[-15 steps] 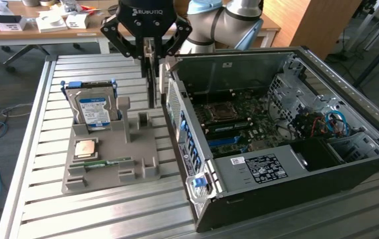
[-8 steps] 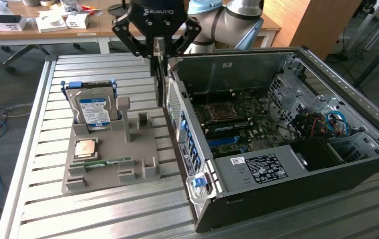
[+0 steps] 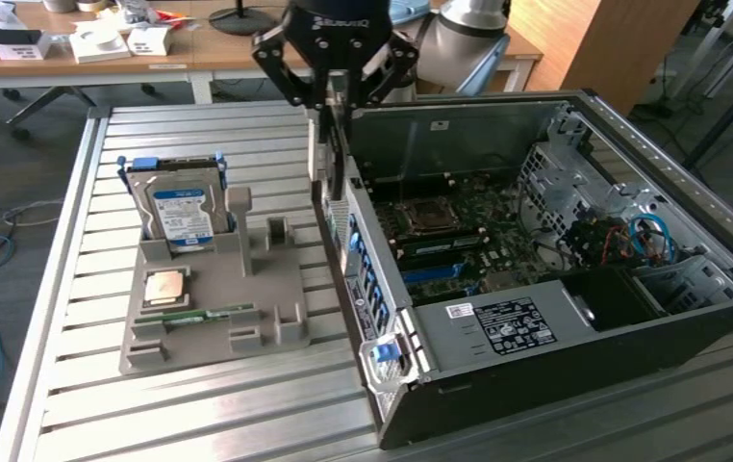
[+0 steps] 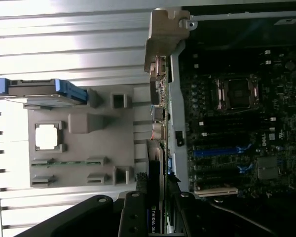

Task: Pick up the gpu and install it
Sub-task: 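Pick up the gpu and move the gpu toward the slot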

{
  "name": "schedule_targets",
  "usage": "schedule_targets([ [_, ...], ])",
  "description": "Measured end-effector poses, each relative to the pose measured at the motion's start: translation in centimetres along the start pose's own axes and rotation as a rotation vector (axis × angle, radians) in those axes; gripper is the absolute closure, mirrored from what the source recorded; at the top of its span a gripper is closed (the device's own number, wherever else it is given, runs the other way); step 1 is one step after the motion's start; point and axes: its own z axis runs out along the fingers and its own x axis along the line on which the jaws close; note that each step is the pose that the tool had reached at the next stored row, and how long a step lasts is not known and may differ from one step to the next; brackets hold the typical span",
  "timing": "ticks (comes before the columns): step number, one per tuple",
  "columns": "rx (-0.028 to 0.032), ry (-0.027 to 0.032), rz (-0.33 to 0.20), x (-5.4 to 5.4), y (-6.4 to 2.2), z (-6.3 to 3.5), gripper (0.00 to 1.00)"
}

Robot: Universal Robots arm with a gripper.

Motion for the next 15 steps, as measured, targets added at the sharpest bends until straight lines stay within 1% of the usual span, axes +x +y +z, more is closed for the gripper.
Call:
schedule_targets([
  [3, -0.0058, 0.0005, 0.000, -1.1, 0.10, 0.03, 0.73],
  [7, -0.0122, 0.0010, 0.000, -2.8, 0.26, 0.09, 0.73],
  [15, -0.0230, 0.0021, 0.001, -6.4, 0.59, 0.18, 0.73],
])
